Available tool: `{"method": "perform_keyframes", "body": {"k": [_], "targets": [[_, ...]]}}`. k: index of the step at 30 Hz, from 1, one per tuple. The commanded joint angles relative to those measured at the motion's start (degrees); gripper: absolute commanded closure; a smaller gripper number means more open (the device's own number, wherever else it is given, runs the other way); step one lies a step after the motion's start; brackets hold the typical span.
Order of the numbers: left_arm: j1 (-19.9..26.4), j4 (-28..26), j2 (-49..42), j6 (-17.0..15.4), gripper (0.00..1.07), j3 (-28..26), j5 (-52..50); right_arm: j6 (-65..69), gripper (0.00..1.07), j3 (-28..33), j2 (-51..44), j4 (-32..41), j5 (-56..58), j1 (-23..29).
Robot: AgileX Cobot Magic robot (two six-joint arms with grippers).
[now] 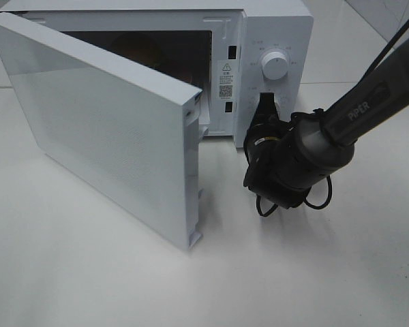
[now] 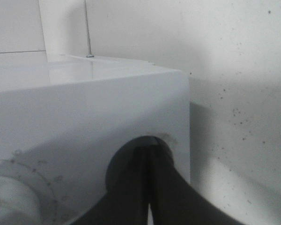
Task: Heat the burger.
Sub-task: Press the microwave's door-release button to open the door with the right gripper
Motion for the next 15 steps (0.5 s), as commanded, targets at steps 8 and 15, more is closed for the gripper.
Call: {"method": "perform_keyframes", "body": {"k": [8,15], "targets": [[0.23,-0.17,-0.4,-0.34,0.09,0.29,0.0,-0.11,1.07,-4.3,-2.18,-12.2,-10.31,-3.72],[0.23,-0.17,-0.4,-0.34,0.09,0.29,0.0,0.97,1.07,1.32,-5.5,-15.93,0.06,-3.04]]}}
